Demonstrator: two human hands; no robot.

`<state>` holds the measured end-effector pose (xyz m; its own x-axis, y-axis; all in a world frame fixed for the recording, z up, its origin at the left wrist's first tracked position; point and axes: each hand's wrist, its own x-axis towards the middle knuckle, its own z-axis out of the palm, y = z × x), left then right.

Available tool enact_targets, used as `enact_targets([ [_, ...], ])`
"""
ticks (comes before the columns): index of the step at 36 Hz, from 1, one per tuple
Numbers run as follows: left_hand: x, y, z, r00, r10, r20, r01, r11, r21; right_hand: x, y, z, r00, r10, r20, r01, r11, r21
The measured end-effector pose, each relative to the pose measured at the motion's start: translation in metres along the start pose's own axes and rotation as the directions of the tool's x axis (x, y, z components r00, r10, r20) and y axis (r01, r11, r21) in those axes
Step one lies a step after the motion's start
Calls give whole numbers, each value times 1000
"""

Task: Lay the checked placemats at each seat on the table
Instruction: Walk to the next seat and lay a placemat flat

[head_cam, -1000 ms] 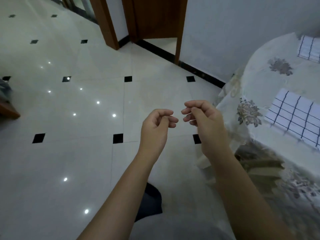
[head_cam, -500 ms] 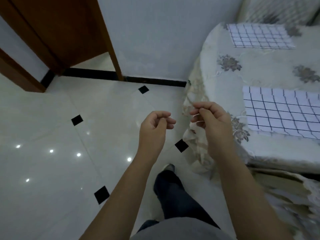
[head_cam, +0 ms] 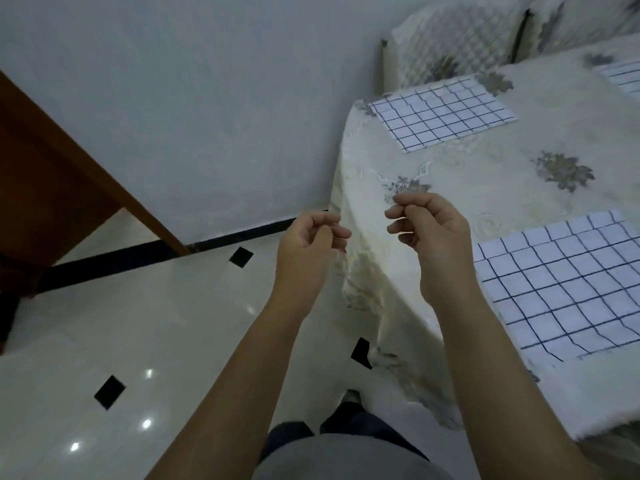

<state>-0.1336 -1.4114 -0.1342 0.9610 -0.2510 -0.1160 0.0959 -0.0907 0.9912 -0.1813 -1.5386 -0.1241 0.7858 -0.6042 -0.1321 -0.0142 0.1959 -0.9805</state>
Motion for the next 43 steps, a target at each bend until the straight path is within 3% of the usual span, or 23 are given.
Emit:
enact_targets([
  [12, 161, 6, -14, 980, 3, 199, 2, 1000, -28, 98, 5, 50, 961, -3, -275, 7, 1000, 15],
  [26, 342, 37, -42, 874, 82, 480, -100, 995, 11, 201, -3, 148, 834, -46, -550, 98, 993, 66],
  [31, 370, 31, -9, 803, 7, 595, -44, 998, 48, 225, 0, 141, 752, -6, -659, 89, 992, 92],
  [43, 423, 42, 111, 651, 14, 759, -170, 977, 127, 290, -10, 66, 583, 14, -812, 177, 974, 144],
])
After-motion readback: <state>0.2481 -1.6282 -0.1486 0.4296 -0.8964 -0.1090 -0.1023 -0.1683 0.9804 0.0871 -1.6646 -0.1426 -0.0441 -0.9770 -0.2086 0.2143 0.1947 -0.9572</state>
